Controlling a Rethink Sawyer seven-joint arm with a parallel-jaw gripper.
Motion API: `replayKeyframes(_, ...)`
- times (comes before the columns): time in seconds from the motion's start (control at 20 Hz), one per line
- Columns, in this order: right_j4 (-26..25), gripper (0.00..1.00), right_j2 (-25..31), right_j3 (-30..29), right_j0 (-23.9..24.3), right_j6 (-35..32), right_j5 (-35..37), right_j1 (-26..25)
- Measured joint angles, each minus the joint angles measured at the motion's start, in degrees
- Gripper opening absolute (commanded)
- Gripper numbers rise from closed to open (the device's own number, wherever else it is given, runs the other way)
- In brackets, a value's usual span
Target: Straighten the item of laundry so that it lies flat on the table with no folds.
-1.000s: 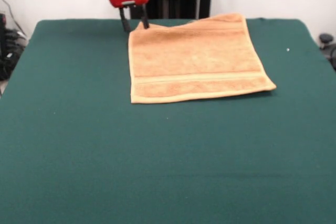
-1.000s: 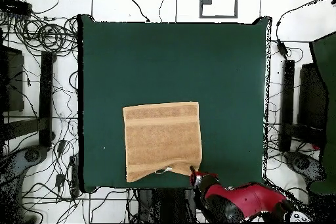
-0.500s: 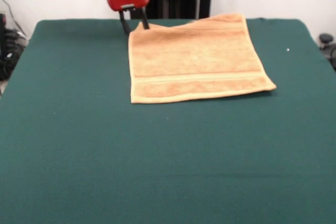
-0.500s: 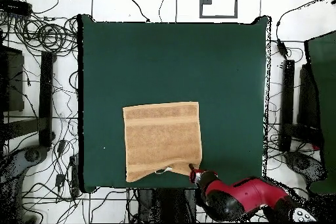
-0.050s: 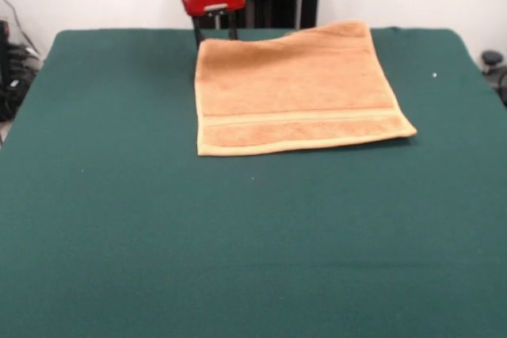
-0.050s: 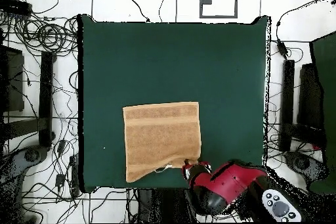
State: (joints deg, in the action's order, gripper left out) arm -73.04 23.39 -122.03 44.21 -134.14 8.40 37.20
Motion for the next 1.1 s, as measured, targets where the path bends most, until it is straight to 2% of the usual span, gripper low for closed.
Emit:
replayKeyframes(0.05,1.49,1.00,0.65,0.00,1.21,0.00,0.00,0.22)
replayKeyframes(0.1,2.98,0.00,1.31,0.00,2.42,0.00,0.01,0.45)
replayKeyframes(0.3,7.45,0.00,4.55,-0.01,10.07,0.00,0.20,-0.59)
replayKeyframes(0.5,8.50,0.00,6.02,-0.01,13.66,0.00,0.92,-2.03)
replayKeyframes(0.85,8.76,0.00,6.14,-0.02,13.43,0.00,1.13,-1.74)
replayKeyframes(1.0,10.58,0.00,6.40,0.02,13.21,0.00,2.23,-1.92)
replayKeyframes(1.1,14.06,0.00,6.67,0.19,13.90,0.00,5.43,-3.14)
